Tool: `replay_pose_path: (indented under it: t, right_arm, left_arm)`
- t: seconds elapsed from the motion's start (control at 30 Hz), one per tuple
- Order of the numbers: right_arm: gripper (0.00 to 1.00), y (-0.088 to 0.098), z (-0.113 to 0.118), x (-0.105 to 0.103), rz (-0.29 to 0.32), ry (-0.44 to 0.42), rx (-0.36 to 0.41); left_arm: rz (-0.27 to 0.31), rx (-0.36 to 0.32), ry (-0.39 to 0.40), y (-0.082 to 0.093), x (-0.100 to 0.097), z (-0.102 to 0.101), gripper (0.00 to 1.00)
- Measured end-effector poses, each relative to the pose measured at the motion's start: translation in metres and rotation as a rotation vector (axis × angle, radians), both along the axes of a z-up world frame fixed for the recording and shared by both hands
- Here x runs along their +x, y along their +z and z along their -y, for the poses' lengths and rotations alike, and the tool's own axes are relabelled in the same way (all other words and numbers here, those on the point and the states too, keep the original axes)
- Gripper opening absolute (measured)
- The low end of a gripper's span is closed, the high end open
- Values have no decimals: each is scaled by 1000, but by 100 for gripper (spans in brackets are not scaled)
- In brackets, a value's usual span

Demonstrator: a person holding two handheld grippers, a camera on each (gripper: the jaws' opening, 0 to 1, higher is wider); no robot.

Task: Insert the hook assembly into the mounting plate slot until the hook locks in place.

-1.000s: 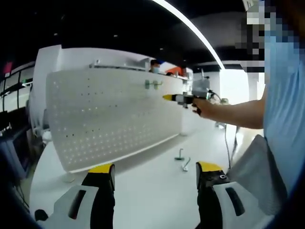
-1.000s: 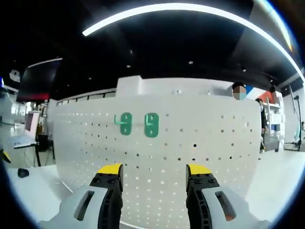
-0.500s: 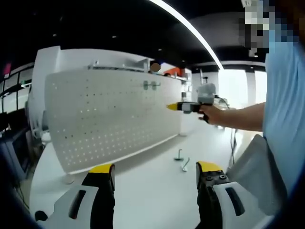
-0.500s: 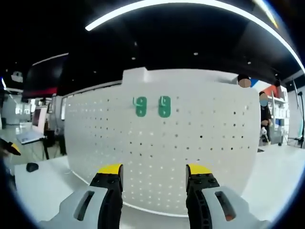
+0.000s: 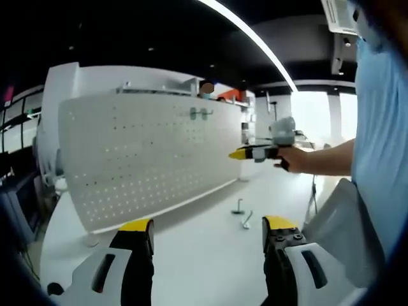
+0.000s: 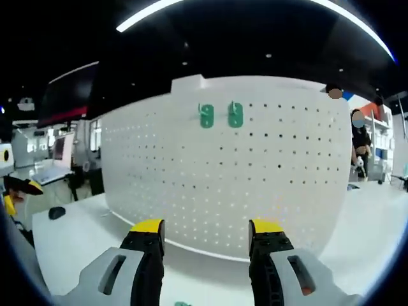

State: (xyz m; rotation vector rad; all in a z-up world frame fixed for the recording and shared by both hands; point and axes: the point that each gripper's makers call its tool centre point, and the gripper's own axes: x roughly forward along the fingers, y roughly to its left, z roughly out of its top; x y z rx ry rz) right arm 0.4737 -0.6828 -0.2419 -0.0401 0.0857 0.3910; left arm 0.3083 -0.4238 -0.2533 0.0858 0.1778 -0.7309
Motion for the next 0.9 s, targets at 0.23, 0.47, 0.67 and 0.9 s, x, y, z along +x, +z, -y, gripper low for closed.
replay_pose_path:
  t: [0.23, 0.47, 0.67, 0.9]
  right_arm:
    - [53, -19, -8, -23, -76, 38, 10]
    - [53, -29, -13, -43, -122, 68, -3]
    - [52, -39, -23, -56, -199, 85, 6]
    - [49, -53, -33, -66, -259, 95, -28]
  left_arm:
    - [11, 0, 3, 2, -1, 0, 71]
    - [23, -8, 5, 6, -1, -1, 71]
    - [32, -11, 1, 8, -2, 0, 71]
    - [42, -11, -12, 13, -1, 0, 70]
